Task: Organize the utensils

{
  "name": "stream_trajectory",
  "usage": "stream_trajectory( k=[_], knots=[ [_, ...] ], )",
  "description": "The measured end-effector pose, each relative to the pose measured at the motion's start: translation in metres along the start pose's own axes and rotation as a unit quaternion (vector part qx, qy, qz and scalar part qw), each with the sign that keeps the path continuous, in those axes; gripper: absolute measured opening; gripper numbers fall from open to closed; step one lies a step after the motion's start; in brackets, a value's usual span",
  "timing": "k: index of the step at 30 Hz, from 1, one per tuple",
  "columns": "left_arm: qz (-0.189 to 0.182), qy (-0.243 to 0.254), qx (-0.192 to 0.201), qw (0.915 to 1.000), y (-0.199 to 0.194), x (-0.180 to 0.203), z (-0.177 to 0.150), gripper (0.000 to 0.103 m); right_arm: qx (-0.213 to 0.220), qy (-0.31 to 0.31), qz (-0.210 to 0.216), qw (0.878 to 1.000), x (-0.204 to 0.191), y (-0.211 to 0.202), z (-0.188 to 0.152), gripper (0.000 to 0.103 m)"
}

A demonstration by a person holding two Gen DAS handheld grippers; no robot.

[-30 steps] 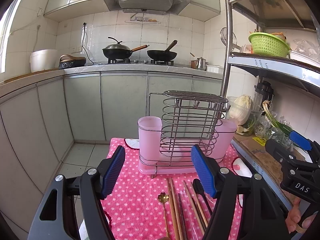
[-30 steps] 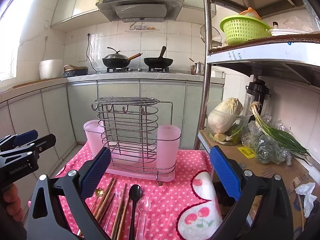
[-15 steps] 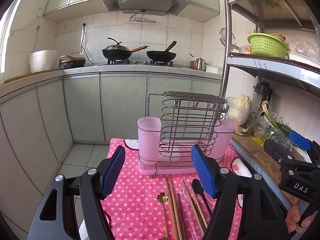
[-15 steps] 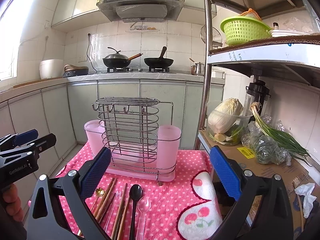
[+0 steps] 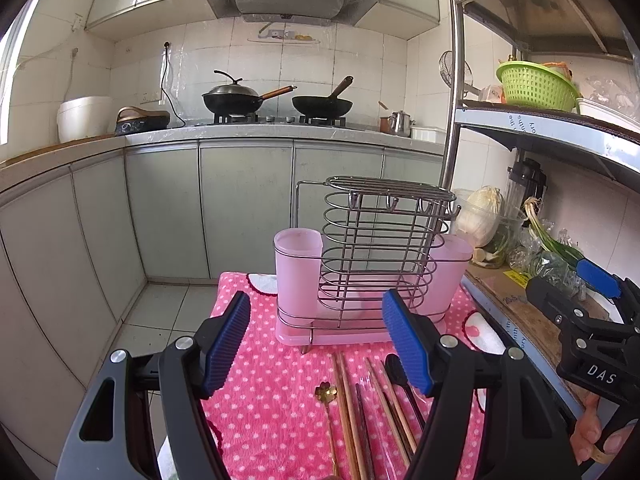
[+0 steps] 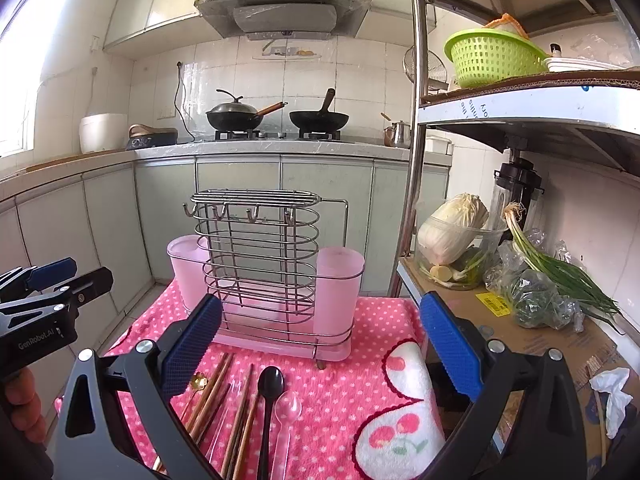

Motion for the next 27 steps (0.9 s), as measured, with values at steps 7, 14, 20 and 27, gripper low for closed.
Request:
stream_trajectory(
  k=[7, 14, 20, 27],
  knots=[
    [-0.033, -0.009, -0.087, 0.9956, 0.033, -0.006, -0.014, 0.068, -0.102, 0.009, 0.026, 0.994, 0.002, 0.038, -0.021, 0.1],
    [-0.099, -0.069, -0.244, 0.9623, 0.094, -0.021, -0.055, 0.051, -0.253, 0.079, 0.072, 0.961, 0.011, 0.094, -0.063, 0.059],
    [-0.119, -0.097, -0.33, 0.9314, 0.135, -0.025, -0.085, 0.033, -0.342, 0.155, 0.096, 0.922, 0.026, 0.128, -0.091, 0.048],
    [-0.125, -0.084, -0.395, 0.9062, 0.169, -0.013, -0.102, 0.02, -0.388, 0.21, 0.11, 0.89, 0.042, 0.143, -0.108, 0.048]
  ],
)
Point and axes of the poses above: each gripper's, at about its wrist camera, not at the fingertips, and y roughly the way its jaws point, x to its right, z to its top, the point moved 3 cm from there along y, roughly the way its jaws point, and after that the axes turned 5 degrees about y, right-handed, at the moved point
